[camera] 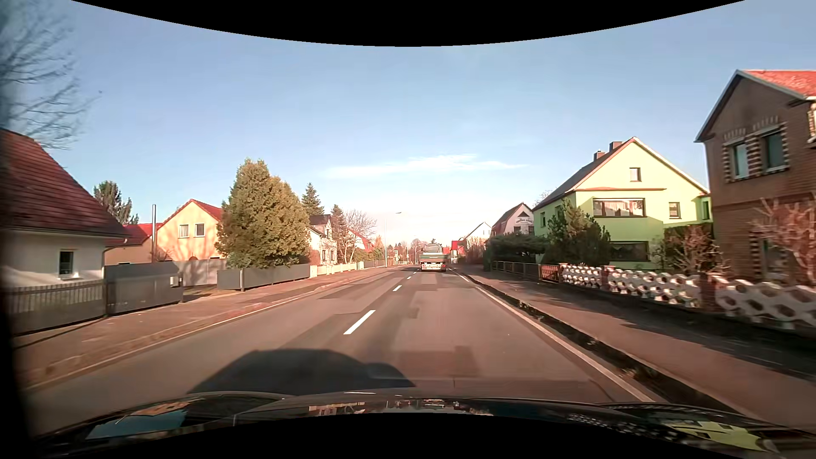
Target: Follow the waypoints while adhering to traffic rules and regulations
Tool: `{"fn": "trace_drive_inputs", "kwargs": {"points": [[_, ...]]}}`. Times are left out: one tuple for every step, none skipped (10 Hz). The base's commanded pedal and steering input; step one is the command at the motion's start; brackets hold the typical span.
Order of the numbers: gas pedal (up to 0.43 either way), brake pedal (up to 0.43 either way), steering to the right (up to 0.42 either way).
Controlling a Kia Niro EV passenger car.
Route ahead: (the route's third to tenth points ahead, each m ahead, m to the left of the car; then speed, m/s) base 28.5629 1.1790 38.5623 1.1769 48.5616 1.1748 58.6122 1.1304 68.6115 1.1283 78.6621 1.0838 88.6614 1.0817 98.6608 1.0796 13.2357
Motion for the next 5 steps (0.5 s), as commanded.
{"fn": "trace_drive_inputs", "kwargs": {"points": [[0.118,0.000,0.000],[0.118,0.000,0.002],[0.118,0.000,0.003],[0.118,0.000,0.003],[0.118,0.000,0.003]]}}
